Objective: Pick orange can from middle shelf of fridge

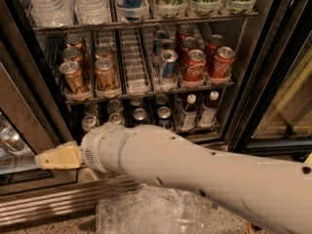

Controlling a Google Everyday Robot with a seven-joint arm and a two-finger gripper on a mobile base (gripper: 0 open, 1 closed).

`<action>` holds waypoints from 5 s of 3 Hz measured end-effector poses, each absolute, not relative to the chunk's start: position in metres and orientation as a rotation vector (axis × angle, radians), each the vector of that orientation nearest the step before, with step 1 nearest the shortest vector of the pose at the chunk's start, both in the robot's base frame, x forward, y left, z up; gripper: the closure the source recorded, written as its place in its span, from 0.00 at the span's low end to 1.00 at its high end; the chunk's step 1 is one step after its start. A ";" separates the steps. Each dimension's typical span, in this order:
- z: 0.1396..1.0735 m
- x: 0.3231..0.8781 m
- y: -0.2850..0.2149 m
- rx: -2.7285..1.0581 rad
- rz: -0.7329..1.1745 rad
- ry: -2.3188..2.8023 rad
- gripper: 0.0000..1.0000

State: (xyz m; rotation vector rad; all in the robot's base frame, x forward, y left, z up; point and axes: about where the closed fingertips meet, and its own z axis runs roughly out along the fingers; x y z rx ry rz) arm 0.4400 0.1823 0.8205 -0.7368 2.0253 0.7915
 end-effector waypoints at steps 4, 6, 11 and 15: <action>0.826 0.458 0.099 -0.368 0.441 1.944 0.00; 0.843 0.497 0.127 -0.335 0.519 1.808 0.00; 0.870 0.578 0.185 -0.110 0.335 1.564 0.00; 0.833 0.600 0.201 -0.144 0.328 1.622 0.31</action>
Offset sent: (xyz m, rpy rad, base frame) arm 0.0840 -0.0445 0.1061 -0.1351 -0.4611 -0.7720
